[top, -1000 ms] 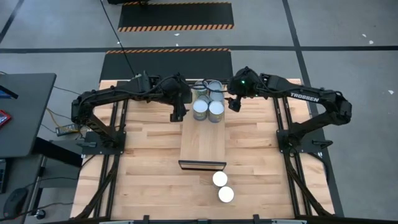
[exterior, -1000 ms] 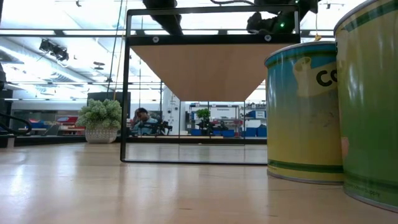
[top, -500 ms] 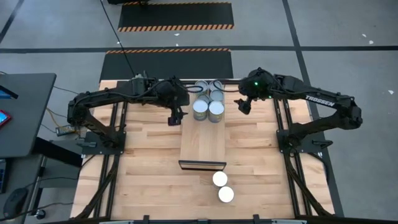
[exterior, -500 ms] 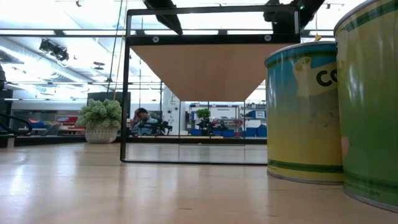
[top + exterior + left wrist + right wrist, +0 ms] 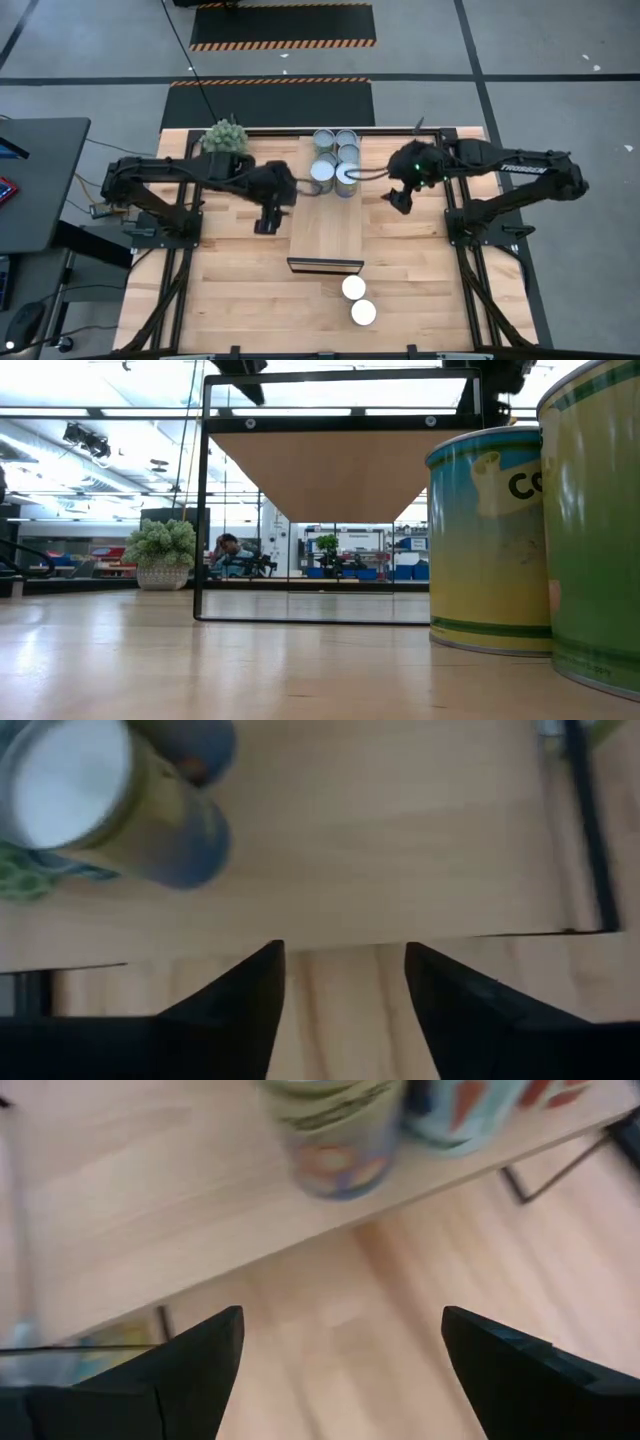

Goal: Pick and place cans onto a shelf
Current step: Put the large canned oranges on the shelf

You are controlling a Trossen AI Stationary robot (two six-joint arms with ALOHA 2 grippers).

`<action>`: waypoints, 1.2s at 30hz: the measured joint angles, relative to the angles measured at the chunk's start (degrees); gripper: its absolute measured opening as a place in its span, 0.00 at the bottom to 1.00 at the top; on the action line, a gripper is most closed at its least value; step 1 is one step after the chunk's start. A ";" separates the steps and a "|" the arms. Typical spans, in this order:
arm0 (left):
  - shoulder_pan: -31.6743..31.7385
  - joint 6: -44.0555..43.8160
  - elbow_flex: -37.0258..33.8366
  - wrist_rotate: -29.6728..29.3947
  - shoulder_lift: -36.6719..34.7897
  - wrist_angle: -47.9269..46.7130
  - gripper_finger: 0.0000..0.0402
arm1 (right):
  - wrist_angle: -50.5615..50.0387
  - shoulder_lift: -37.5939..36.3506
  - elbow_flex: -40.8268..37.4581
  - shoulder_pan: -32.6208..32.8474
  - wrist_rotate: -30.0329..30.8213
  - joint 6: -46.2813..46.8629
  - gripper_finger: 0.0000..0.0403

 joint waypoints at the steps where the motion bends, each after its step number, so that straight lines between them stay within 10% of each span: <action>1: -1.00 -0.99 -0.92 0.01 -0.73 0.58 0.52 | 0.02 0.00 0.00 1.43 0.00 1.99 0.86; 21: -20.22 -17.51 -12.47 -1.60 -6.26 7.38 0.44 | 0.54 4.40 0.02 28.44 0.33 31.80 0.86; 36: -28.58 -26.04 -17.17 -3.27 -4.38 24.70 0.45 | 19.23 19.22 0.02 43.91 3.55 39.38 0.86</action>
